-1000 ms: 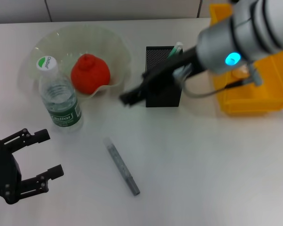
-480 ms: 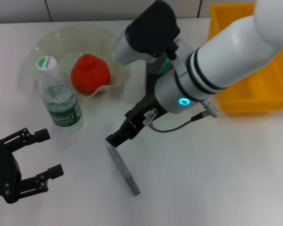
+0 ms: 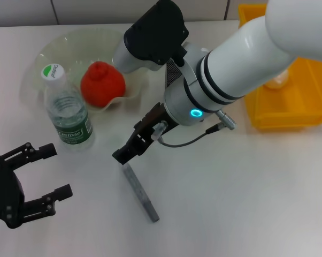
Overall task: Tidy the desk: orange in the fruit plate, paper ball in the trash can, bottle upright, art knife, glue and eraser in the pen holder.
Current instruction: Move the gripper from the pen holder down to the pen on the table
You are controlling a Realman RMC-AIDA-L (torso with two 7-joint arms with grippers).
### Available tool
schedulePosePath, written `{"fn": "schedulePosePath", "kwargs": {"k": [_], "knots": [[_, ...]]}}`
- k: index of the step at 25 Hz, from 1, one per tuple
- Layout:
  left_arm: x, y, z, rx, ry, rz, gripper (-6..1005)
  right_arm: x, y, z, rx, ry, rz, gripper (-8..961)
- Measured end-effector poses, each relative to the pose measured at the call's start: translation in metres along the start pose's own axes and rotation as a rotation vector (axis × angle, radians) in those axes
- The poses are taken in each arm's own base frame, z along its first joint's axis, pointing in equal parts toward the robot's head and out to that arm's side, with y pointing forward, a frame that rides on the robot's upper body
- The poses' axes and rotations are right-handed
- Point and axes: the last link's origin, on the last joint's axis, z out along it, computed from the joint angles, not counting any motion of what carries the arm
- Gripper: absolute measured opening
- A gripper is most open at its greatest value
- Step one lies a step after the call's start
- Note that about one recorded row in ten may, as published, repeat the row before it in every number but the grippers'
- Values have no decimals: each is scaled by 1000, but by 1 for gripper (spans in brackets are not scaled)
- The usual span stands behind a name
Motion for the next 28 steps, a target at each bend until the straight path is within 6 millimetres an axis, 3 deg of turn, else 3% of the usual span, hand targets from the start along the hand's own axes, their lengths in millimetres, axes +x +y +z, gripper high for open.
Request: {"fn": "schedulePosePath", "kwargs": {"k": [28], "knots": [[-2,3,8,-20,3,4,813,11,16,27,-25,94,-80,798]]}}
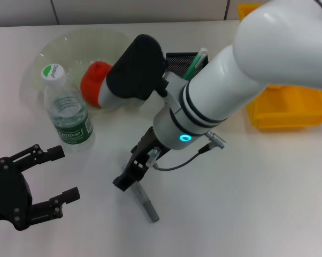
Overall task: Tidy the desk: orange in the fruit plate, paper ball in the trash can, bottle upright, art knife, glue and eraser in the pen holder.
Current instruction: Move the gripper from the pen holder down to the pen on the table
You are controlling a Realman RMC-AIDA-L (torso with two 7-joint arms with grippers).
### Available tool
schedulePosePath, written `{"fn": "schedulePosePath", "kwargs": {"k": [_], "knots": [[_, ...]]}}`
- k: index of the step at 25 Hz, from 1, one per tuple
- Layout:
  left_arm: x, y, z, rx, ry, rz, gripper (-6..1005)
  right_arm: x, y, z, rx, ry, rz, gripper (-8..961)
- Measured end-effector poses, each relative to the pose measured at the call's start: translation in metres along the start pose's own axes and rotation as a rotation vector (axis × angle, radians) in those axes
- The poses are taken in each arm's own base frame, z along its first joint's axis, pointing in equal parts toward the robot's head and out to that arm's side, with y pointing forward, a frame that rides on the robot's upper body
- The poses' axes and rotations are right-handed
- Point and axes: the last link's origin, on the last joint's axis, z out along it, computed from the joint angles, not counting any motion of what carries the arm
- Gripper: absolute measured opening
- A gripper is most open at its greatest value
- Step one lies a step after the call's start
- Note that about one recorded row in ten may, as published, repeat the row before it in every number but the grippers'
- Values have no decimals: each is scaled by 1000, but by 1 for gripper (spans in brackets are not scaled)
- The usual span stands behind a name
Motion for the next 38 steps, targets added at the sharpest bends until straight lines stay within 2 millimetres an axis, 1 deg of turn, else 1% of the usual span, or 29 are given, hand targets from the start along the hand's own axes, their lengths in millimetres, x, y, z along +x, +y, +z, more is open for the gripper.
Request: {"fn": "schedulePosePath", "kwargs": {"k": [5,17,22,27,35,38], "knots": [[0,0,0,0,0,0,813,0,4,9,19,33,-63,790],[0,0,0,2,2,0,813,1,2,14,44,81,-98,770],[0,0,0,1,3,-1,813,3,3,16,47,95,-106,588],[0,0,1,0,2,-1,813,3,3,15,45,100,-100,443],[0,-1,1,2,3,2,813,3,-3,13,62,155,-89,248],[1,-1,1,0,5,4,813,3,0,11,53,165,-95,187]]}}
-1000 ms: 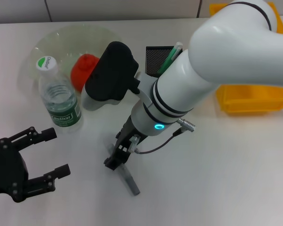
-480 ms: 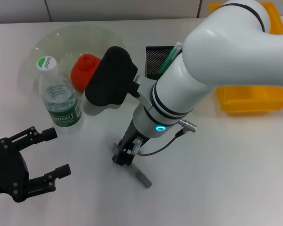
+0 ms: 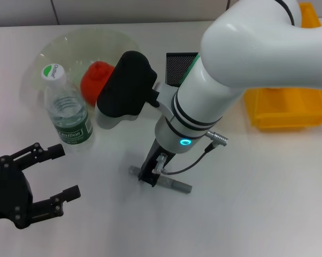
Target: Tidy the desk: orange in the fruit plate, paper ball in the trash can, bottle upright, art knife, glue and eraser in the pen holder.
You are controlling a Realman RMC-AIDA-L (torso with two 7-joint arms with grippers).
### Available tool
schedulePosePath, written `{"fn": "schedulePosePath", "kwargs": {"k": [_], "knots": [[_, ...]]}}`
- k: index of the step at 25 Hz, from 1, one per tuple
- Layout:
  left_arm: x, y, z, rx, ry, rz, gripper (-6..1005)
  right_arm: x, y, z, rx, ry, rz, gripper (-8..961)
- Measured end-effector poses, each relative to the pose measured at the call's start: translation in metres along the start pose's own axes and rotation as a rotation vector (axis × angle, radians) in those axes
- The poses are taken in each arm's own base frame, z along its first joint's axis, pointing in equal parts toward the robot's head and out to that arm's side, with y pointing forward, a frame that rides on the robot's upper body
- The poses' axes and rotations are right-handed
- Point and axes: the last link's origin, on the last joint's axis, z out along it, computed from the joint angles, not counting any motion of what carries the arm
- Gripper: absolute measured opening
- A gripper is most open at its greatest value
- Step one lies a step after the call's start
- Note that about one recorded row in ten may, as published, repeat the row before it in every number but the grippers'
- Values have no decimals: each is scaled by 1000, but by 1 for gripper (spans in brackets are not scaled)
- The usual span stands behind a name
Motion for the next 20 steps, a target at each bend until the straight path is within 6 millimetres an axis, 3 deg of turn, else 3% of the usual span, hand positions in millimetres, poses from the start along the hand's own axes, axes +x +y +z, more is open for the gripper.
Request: {"fn": "schedulePosePath", "kwargs": {"k": [3,6,8,9,10,11,12,13,14,15,17,18,19,20], "knots": [[1,0,1,-6,2,1,813,-2,1,-4,-10,-18,4,125],[1,1,5,-24,3,2,813,-4,-6,-18,-11,-76,47,123],[0,3,9,-39,7,-1,813,-3,-17,-45,-15,-201,102,121],[0,3,9,-39,7,-1,813,-3,-17,-45,-15,-201,102,120],[1,3,10,-46,8,-1,813,1,-25,-68,-16,-297,134,119],[1,3,10,-46,8,-1,813,1,-25,-68,-16,-297,134,119],[1,3,11,-50,9,-2,813,5,-31,-80,-11,-342,151,118],[1,3,13,-64,8,-7,813,19,-42,-105,17,-442,195,117],[1,3,13,-64,8,-7,813,19,-42,-105,17,-442,195,117],[2,4,17,-79,8,-9,813,31,-49,-128,53,-557,215,117],[2,4,19,-87,10,-10,813,37,-52,-138,70,-616,220,117],[2,5,23,-101,13,-11,813,49,-55,-158,101,-791,203,117],[2,5,23,-101,13,-11,813,49,-55,-158,101,-791,203,117],[2,5,26,-110,14,-11,813,61,-58,-167,123,-957,178,116]]}}
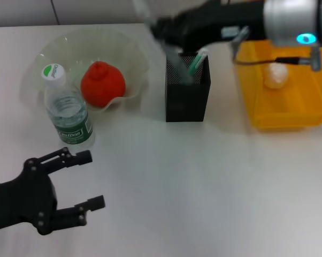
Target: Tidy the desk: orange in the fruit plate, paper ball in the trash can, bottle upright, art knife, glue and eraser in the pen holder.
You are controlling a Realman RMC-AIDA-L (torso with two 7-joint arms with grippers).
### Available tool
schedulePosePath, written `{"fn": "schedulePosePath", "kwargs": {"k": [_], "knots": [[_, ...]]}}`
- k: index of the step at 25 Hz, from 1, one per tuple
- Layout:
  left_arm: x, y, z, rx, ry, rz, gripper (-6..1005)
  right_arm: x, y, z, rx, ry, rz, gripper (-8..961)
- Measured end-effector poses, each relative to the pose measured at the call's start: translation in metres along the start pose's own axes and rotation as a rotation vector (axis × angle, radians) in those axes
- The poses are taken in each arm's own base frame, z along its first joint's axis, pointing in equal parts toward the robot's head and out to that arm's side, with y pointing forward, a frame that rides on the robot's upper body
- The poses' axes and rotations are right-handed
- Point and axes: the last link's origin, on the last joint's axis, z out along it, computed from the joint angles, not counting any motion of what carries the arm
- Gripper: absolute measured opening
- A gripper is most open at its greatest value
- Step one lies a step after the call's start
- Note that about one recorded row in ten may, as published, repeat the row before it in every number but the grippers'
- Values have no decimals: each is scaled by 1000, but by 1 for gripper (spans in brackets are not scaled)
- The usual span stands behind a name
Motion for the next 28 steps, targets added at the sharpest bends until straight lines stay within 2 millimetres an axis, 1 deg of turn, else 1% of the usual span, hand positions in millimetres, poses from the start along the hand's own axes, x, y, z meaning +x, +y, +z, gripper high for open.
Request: {"fn": "schedulePosePath", "kwargs": {"k": [1,2,3,4,5,7,8,9,10,11,12,13,14,15,16,18,23,28], "knots": [[0,0,4,-12,0,1,813,0,0,0,0,0,0,116],[0,0,6,-20,0,0,813,2,-4,-5,6,-63,-4,116],[0,-1,12,-38,2,-2,813,15,-14,-10,13,-168,-18,116],[0,-1,12,-38,2,-2,813,15,-14,-10,13,-168,-18,116],[1,-2,18,-57,4,-4,813,23,-18,-10,11,-214,-28,116],[1,-3,20,-60,3,-6,813,44,-28,-9,21,-280,-38,116],[1,-6,23,-59,-1,-8,813,66,-36,-6,42,-313,-45,116],[1,-6,23,-59,-1,-8,813,66,-36,-6,42,-313,-45,115],[0,-7,24,-57,-4,-11,813,85,-43,-2,60,-337,-39,115],[1,-9,26,-56,-7,-15,813,85,-43,-2,60,-337,-39,115],[1,-9,26,-57,-8,-18,813,92,-45,0,61,-336,-32,114],[2,-11,28,-62,-8,-22,813,105,-49,5,57,-328,-25,114],[2,-11,28,-62,-8,-22,813,105,-49,5,57,-328,-25,113],[3,-12,30,-67,-8,-18,813,113,-52,9,60,-314,-25,113],[3,-12,30,-67,-8,-18,813,113,-52,9,60,-314,-25,113],[4,-12,32,-78,-9,-16,813,122,-54,12,73,-298,-23,112],[4,-12,33,-83,-9,-16,813,131,-57,13,106,-301,-30,115],[4,-12,34,-88,-9,-15,813,136,-58,16,104,-284,-22,118]]}}
